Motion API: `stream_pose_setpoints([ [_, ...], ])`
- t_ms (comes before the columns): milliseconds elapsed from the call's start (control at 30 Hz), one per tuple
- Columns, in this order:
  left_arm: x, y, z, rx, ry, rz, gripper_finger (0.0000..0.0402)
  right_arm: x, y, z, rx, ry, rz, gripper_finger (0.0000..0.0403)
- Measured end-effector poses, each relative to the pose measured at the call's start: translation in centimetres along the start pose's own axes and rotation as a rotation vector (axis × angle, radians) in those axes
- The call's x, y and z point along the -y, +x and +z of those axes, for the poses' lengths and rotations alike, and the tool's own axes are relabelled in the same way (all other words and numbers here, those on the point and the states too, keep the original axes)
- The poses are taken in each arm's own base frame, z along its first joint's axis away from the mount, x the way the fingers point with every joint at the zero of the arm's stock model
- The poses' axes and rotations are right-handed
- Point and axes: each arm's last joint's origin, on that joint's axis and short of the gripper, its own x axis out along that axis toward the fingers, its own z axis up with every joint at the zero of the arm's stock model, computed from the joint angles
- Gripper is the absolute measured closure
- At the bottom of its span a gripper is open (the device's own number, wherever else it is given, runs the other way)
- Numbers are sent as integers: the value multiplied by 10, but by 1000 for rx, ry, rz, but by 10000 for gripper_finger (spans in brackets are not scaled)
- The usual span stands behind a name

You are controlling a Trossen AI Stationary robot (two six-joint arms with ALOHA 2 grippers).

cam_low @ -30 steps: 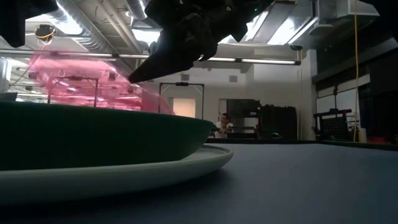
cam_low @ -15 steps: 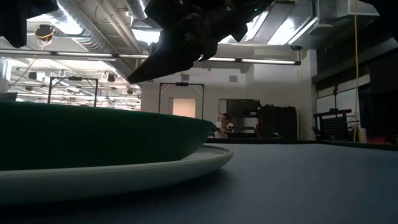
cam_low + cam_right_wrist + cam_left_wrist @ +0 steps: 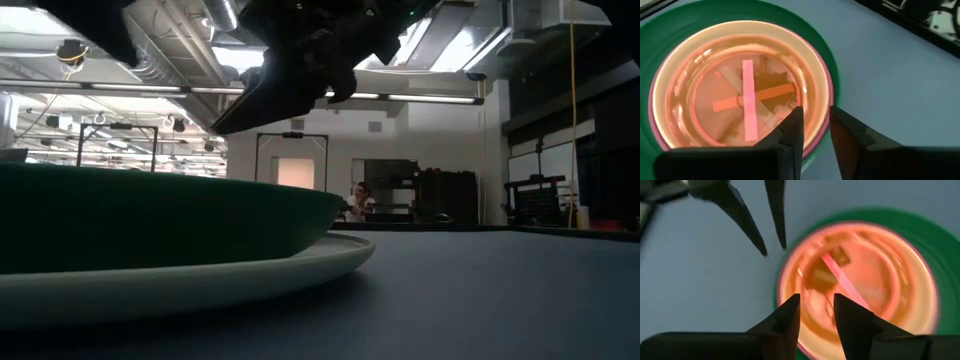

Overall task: Stack plastic plates
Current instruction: Return to Home Position

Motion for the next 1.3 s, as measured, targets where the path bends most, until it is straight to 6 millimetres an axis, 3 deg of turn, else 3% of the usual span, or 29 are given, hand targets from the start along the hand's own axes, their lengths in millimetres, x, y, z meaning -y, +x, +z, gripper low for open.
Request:
stream_pose_setpoints([
  [300, -24, 19, 26, 90, 6, 124, 290, 15, -44, 9, -25, -73, -40, 366],
  [567, -62, 17, 56, 181, 10, 121, 290, 23, -100, 18, -68, -137, -104, 399],
  [767, -97, -4, 77, 314, -17, -12, 290, 17, -144, 26, -141, -156, -171, 401],
  [933, -126, -28, 84, 425, -31, -47, 290, 6, -180, 34, -162, -206, -205, 402],
  [1167, -162, -62, 74, 510, -44, 2, 290, -10, -227, 43, -158, -217, -265, 402],
  [1300, -179, -84, 61, 536, -65, 16, 290, -22, -246, 36, -147, -223, -299, 402],
])
